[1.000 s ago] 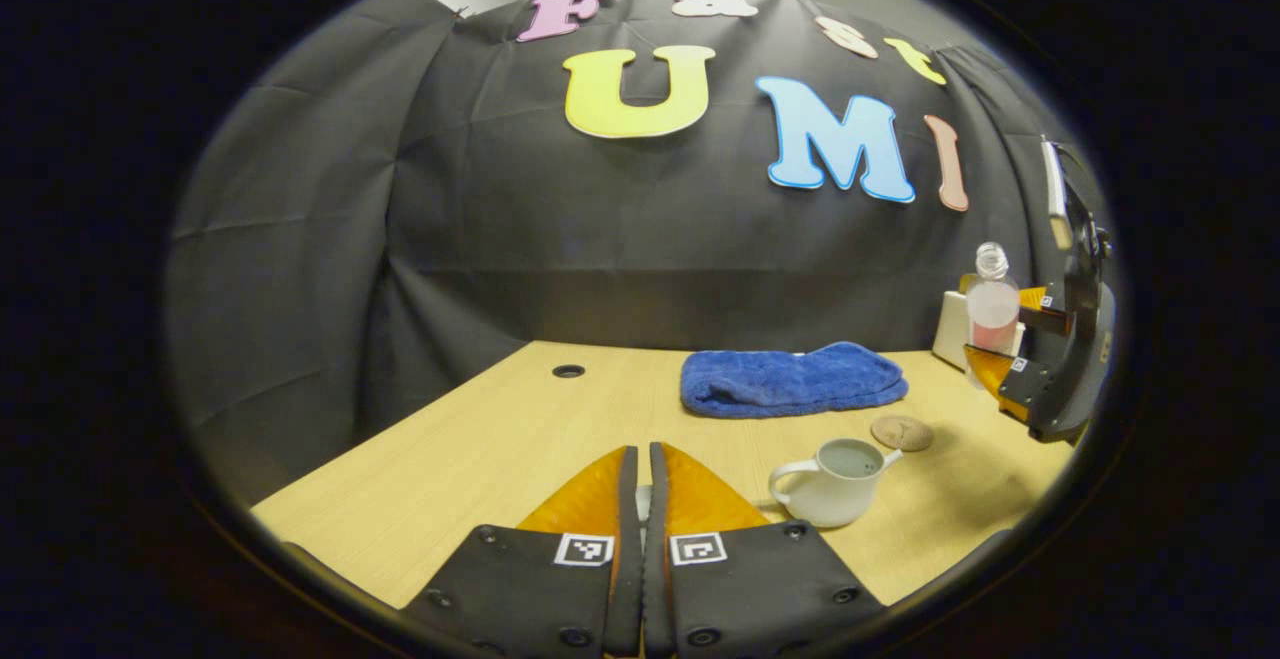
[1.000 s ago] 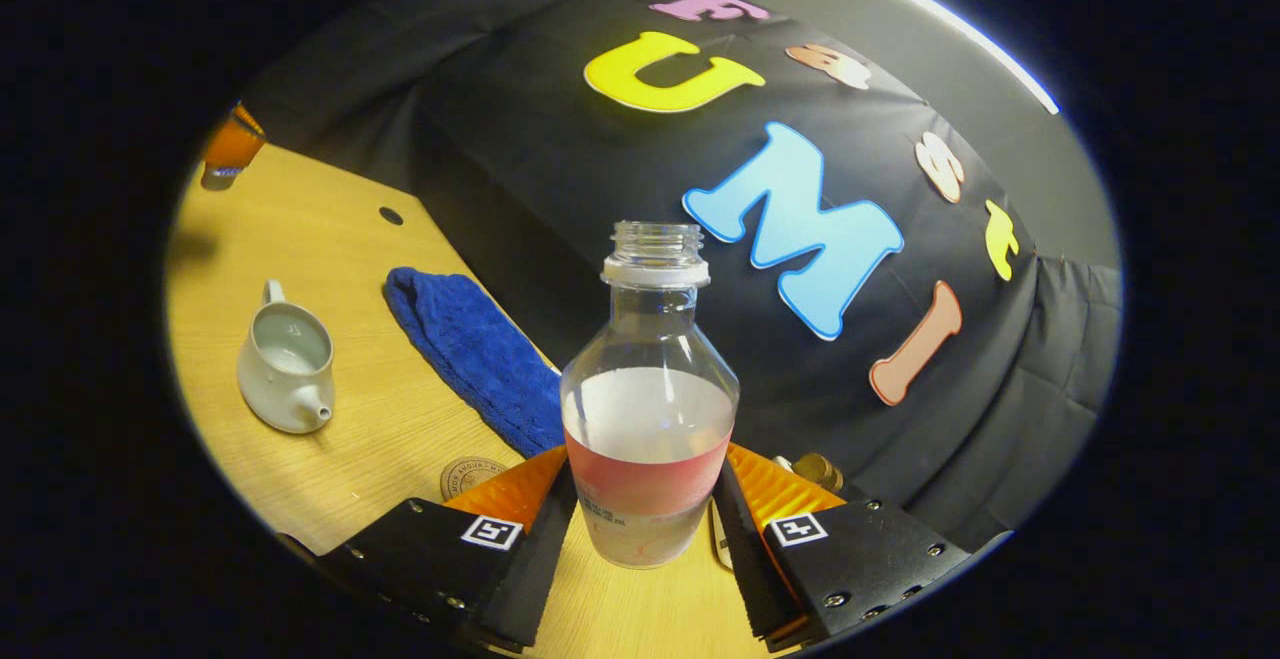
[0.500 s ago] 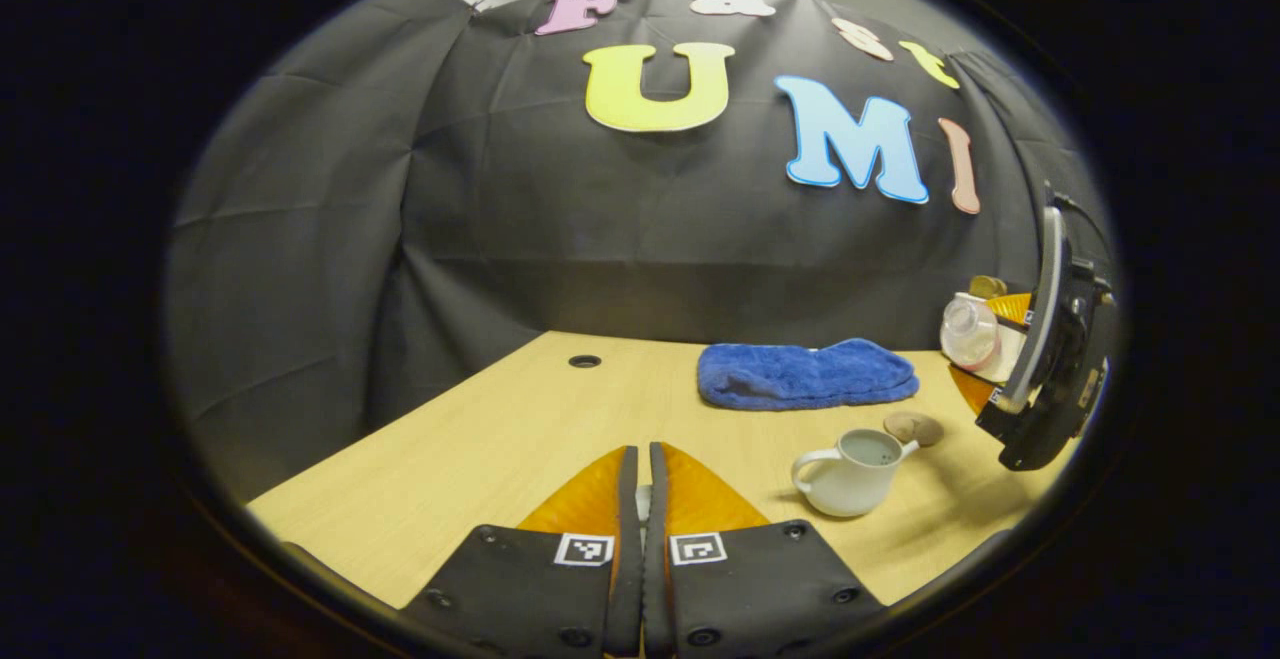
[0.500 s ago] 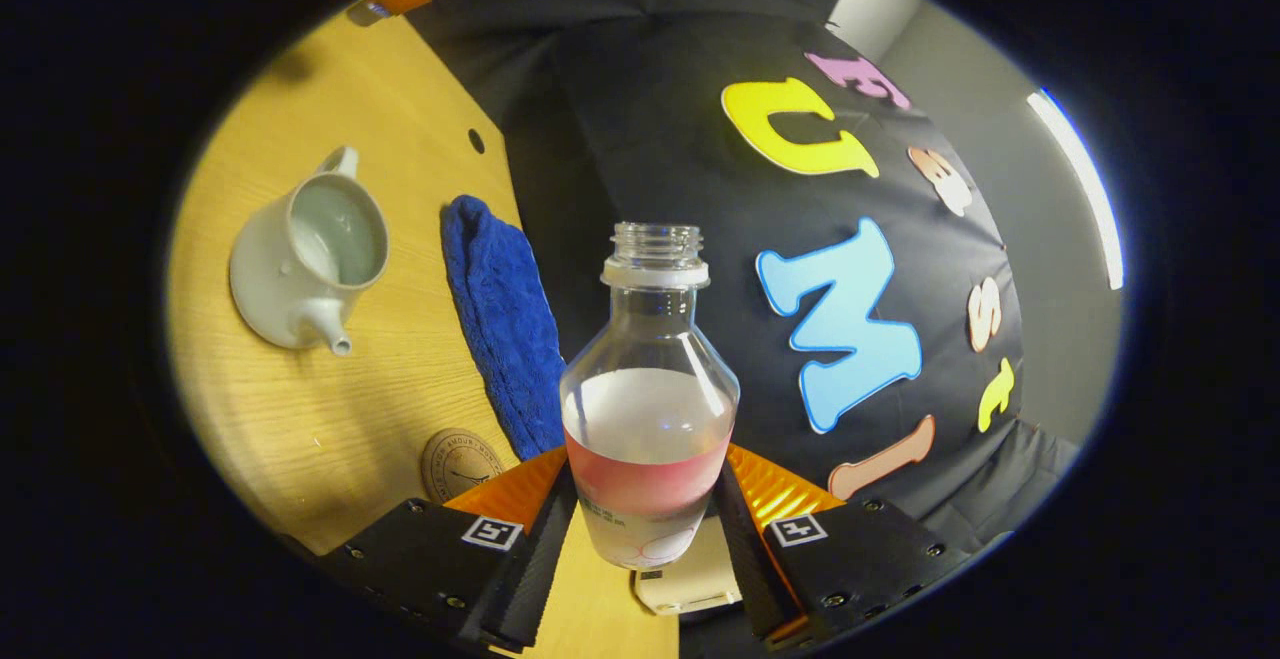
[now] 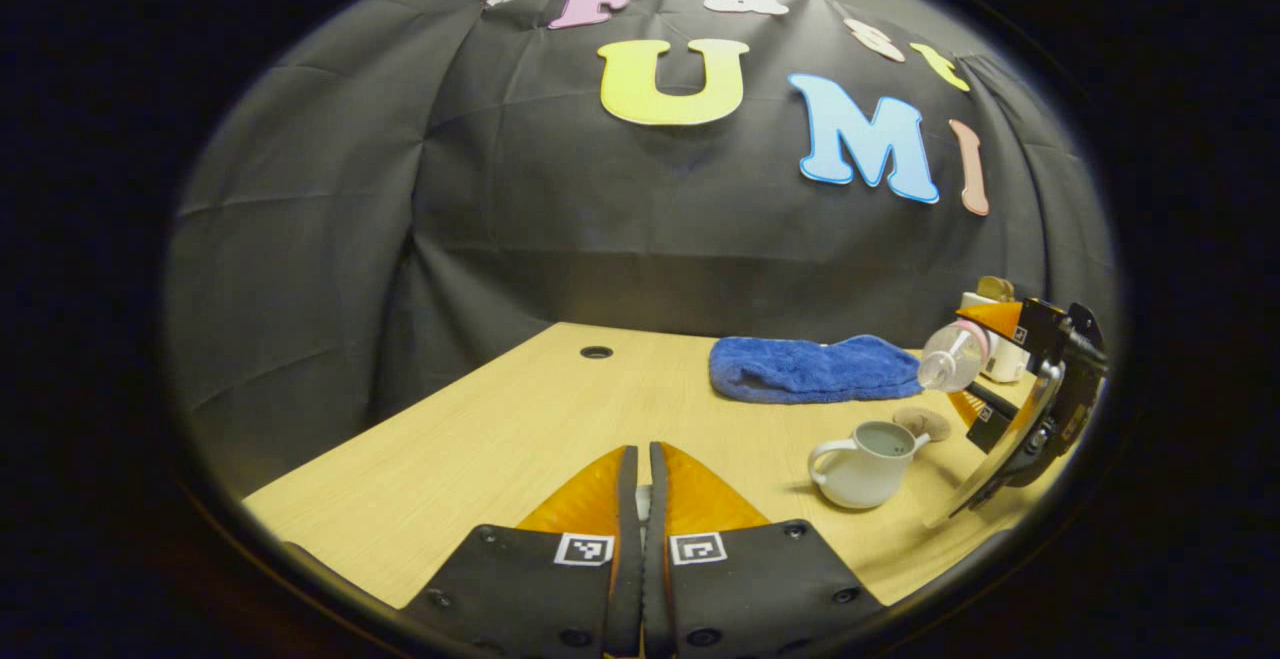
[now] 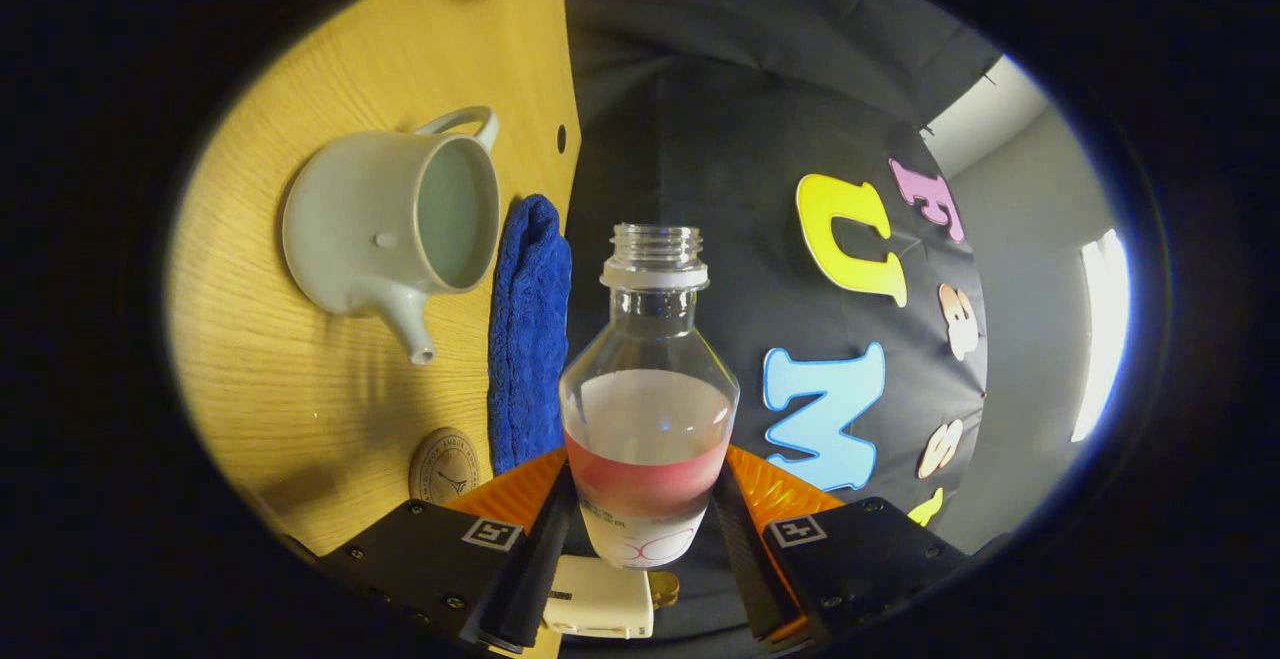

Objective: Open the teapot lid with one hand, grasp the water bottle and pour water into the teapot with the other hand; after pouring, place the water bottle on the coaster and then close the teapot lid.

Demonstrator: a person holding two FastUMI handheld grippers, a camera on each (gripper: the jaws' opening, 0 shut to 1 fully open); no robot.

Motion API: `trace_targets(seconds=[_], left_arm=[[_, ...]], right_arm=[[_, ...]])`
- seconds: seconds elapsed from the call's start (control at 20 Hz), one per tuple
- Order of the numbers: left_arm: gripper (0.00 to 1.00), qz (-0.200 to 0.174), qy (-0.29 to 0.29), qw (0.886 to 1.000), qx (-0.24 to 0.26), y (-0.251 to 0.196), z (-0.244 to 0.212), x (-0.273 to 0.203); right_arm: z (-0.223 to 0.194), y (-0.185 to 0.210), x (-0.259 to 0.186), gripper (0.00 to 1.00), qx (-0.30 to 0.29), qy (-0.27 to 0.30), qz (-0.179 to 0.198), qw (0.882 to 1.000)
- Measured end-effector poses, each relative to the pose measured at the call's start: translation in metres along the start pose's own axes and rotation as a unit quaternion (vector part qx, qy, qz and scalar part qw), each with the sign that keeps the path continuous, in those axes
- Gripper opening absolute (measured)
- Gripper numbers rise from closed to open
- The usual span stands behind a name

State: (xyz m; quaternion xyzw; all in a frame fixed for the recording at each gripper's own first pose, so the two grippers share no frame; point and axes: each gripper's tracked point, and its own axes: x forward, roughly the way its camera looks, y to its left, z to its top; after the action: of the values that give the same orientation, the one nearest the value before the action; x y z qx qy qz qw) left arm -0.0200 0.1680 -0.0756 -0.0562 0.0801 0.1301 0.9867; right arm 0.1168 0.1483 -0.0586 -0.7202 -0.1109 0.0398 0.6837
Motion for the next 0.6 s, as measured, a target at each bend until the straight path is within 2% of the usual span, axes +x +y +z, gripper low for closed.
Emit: trace_targets(seconds=[0.35, 0.6], left_arm=[[0.07, 0.003, 0.009, 1.0, -0.014, 0.004, -0.009, -0.005], [0.07, 0.003, 0.012, 1.0, -0.016, 0.006, -0.01, -0.005]], right_arm=[[0.0, -0.009, 0.009, 0.74, -0.091, -0.023, -0.015, 0.995], [-0.001, -0.024, 0.011, 0.74, -0.128, -0.033, -0.029, 0.991]])
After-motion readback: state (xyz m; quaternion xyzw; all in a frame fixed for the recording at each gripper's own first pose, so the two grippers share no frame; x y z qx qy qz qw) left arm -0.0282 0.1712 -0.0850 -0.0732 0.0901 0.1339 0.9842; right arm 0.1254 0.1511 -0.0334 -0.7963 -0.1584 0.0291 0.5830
